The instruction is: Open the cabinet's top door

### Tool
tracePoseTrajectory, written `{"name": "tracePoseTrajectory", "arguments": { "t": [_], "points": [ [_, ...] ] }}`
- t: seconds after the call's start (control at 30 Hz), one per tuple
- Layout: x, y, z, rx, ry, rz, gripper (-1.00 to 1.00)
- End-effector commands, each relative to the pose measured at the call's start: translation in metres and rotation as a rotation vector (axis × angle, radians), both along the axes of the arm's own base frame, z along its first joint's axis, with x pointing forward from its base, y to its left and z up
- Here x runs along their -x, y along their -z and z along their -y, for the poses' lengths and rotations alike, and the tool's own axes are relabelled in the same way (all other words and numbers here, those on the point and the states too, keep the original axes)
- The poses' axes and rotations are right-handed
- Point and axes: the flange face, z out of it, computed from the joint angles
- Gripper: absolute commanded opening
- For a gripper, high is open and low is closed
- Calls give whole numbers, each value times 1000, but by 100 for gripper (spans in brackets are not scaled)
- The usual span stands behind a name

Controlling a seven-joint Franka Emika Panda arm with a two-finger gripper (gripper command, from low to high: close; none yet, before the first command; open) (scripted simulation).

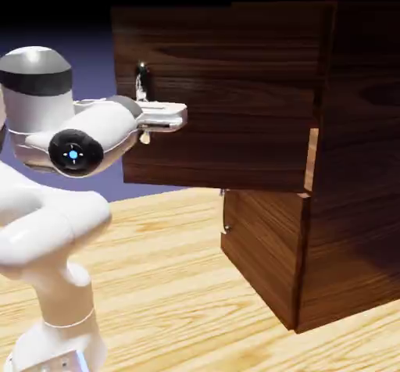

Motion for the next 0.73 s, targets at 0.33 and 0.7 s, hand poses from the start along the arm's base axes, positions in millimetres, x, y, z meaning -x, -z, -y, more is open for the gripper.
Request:
{"name": "tracePoseTrajectory", "arguments": {
  "t": [0.33, 0.7],
  "points": [
    [0, 0, 86, 0, -240, 1, -100],
    [-22, 0, 169, 0, -481, 1, -100]
  ]
}}
